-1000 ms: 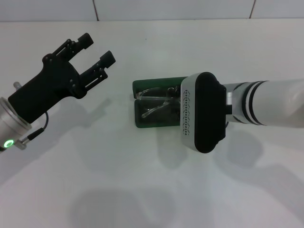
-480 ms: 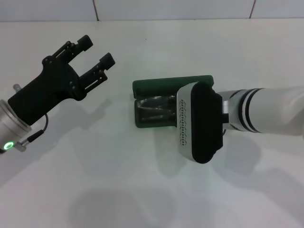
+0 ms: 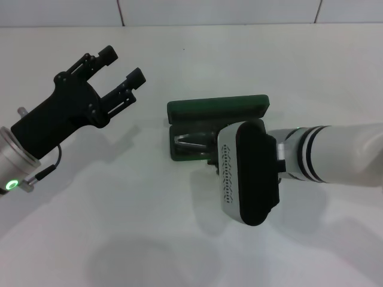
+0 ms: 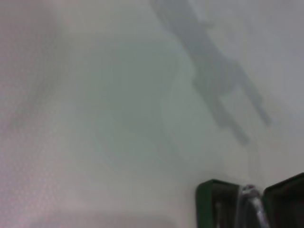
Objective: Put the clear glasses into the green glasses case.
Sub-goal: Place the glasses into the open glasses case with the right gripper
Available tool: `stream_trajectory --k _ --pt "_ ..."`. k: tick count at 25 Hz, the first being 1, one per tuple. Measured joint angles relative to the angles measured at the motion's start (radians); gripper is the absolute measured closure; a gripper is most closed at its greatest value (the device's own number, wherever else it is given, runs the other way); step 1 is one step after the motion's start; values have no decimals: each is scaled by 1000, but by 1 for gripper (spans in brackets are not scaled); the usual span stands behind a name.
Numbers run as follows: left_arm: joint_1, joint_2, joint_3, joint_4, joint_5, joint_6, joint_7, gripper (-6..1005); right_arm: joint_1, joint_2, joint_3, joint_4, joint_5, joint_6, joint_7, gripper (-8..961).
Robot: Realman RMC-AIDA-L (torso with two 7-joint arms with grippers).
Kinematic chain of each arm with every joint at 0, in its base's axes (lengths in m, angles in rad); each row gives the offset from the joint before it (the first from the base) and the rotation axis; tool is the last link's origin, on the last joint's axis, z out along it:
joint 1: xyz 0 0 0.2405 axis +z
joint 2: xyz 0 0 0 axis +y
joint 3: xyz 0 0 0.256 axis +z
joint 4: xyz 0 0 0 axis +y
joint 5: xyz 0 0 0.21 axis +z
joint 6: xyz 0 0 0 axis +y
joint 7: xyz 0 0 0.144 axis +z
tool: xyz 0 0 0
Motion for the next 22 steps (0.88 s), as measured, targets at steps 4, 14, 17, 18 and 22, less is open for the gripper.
stream_trajectory --k 4,14,17,18,22 --pt "-1 0 0 0 0 0 0 226 -20 0 5 -23 2 47 -3 641" --pt "-13 2 0 0 -1 -3 1 227 102 0 -73 121 131 140 2 641" --pt "-13 2 0 0 -1 -4 1 226 145 0 -76 172 160 161 4 641" --pt "-13 2 0 0 -1 -4 1 226 153 0 -75 185 164 172 6 641" --pt "-13 2 0 0 -2 -4 0 226 158 0 -67 203 163 190 12 641"
